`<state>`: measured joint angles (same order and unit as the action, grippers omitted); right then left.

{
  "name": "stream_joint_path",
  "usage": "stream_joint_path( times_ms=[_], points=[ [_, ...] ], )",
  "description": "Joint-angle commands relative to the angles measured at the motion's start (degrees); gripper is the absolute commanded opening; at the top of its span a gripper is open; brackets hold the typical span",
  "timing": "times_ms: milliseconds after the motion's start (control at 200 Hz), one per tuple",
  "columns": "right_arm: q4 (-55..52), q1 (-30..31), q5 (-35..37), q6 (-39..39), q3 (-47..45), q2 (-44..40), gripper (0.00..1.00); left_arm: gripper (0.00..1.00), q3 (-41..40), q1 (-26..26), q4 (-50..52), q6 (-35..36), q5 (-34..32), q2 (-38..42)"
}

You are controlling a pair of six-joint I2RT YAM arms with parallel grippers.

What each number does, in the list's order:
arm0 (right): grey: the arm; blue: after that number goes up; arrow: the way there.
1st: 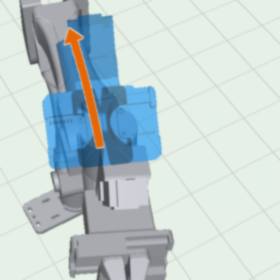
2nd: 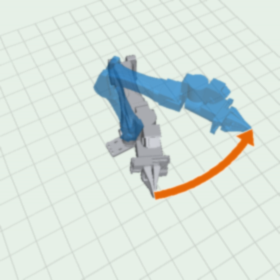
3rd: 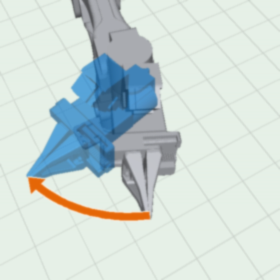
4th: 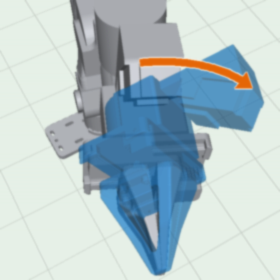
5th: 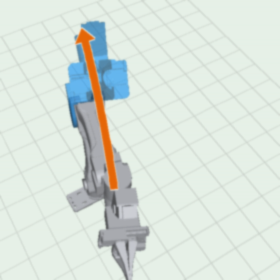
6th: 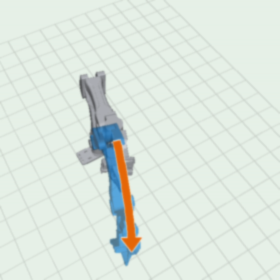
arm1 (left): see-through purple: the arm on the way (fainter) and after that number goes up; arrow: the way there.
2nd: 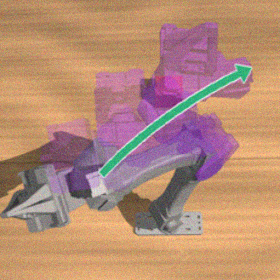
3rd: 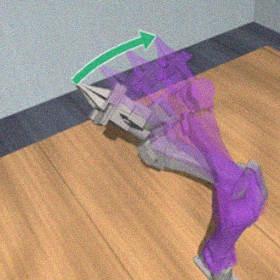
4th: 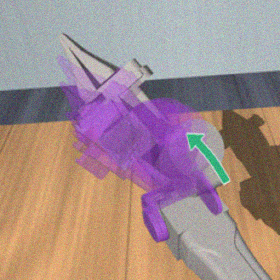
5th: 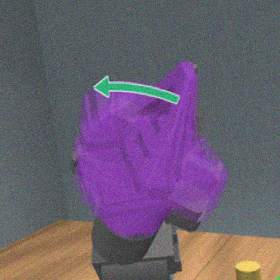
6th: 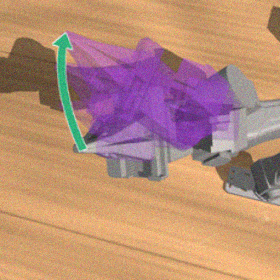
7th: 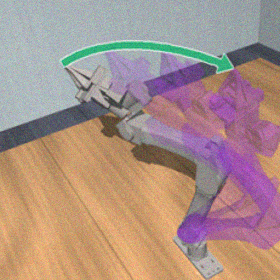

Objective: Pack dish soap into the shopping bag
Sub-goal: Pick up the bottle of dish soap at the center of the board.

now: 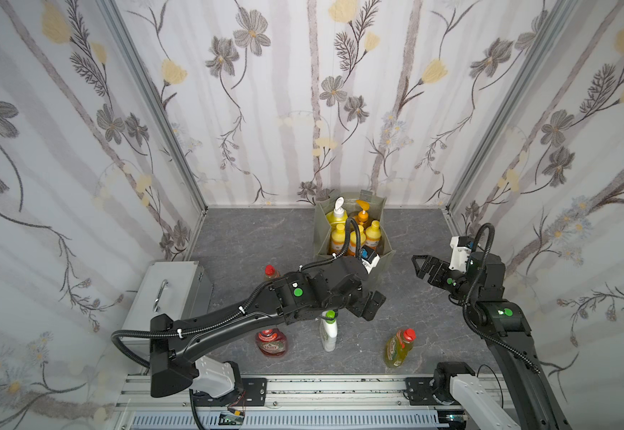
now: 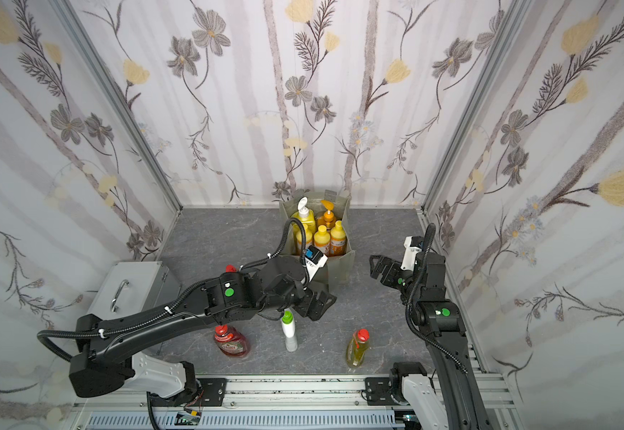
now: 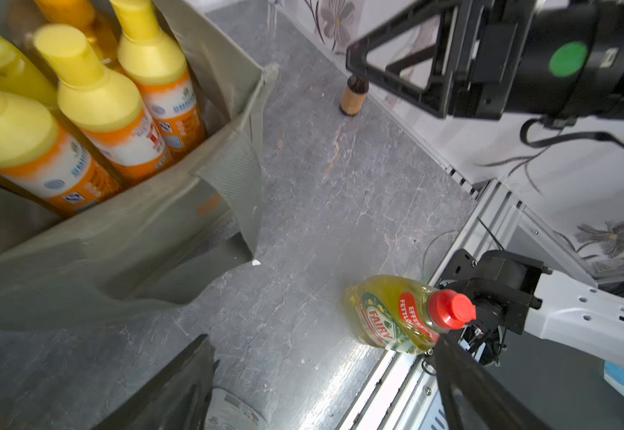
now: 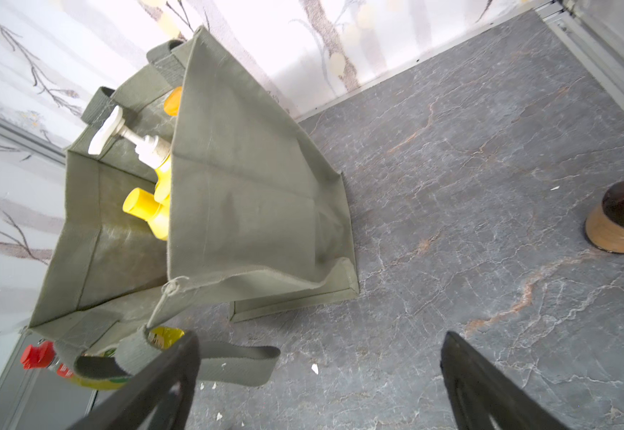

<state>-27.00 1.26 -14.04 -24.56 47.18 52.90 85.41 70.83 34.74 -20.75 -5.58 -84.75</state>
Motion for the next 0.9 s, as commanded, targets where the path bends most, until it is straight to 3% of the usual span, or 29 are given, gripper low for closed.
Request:
stream_joint_path(
  times_ms=[0, 185, 340, 894],
  points=[
    [3.16, -1.48, -2.81, 1.39, -1.08, -0.51, 1.00, 0.92, 5.36, 3.27, 0.81, -1.70, -3.61, -4.74],
    [3.44, -2.07, -3.01, 1.90, -1.76, -0.87, 1.00, 0.89, 15.87, 5.89, 7.55, -0.87, -2.68, -14.44],
    [3.40, -2.06, -2.66, 2.23, -1.94, -1.12, 1.00, 0.86, 20.03, 7.02, 10.76, -0.87, -0.22, -18.58],
    [3.80, -2.11, -2.16, 2.84, -2.88, -1.23, 1.00, 0.66, 18.99, 9.85, 9.10, -2.70, 5.58, -23.65]
  ],
)
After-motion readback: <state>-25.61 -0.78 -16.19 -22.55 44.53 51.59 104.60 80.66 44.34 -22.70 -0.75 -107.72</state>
